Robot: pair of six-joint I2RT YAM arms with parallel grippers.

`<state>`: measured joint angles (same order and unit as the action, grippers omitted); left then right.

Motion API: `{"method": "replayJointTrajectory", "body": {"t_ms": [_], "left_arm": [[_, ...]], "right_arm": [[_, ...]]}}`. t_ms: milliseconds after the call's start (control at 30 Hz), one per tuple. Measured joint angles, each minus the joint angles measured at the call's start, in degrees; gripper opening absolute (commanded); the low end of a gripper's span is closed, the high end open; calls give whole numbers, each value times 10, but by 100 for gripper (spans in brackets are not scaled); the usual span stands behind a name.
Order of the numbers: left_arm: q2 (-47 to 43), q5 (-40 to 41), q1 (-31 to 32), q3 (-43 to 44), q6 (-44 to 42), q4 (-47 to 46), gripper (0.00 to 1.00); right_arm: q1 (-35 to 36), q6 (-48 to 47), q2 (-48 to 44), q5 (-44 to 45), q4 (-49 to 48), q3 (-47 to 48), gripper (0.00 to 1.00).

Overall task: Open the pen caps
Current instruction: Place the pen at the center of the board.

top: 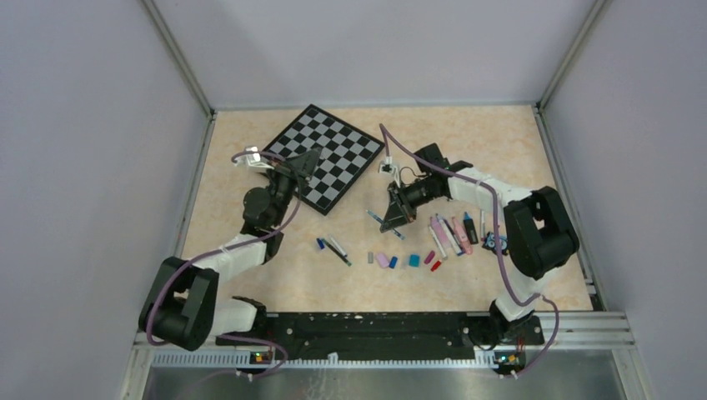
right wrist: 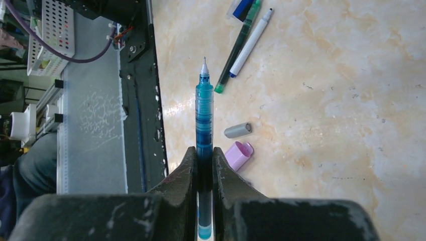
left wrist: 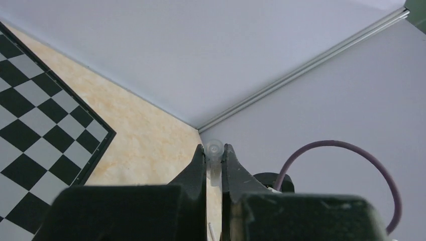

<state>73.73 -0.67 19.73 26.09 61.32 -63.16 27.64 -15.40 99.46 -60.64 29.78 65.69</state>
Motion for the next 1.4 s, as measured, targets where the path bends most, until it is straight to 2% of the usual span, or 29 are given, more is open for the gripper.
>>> {"method": "replayJointTrajectory", "body": {"t_ms": [200,333,433,567,767,900,1167,1400], "left_arm": [[-31,-58,-1,-21,0,16,0],[-87,-125,-1,-70,-7,74,1],[-148,-170,-1,-92,-27,162,2],[-246,-199,-1,-93,-74,331,2],[-411,-198,-1,-114,-116,551,5],[-480,-180,-1,-132,-120,665,5],[-467,-174,-1,-136,-117,808,4],[-427,-186,-1,-142,-100,865,4]], "right_arm": [[4,31,1,41,-42,-10,1],[13,57,2,96,-67,-21,5],[37,71,13,143,-80,-16,9],[68,81,57,194,-75,21,14],[94,95,119,230,-64,79,22],[106,103,161,235,-43,121,27],[109,105,185,228,-18,141,29],[109,69,165,199,11,141,29]]}}
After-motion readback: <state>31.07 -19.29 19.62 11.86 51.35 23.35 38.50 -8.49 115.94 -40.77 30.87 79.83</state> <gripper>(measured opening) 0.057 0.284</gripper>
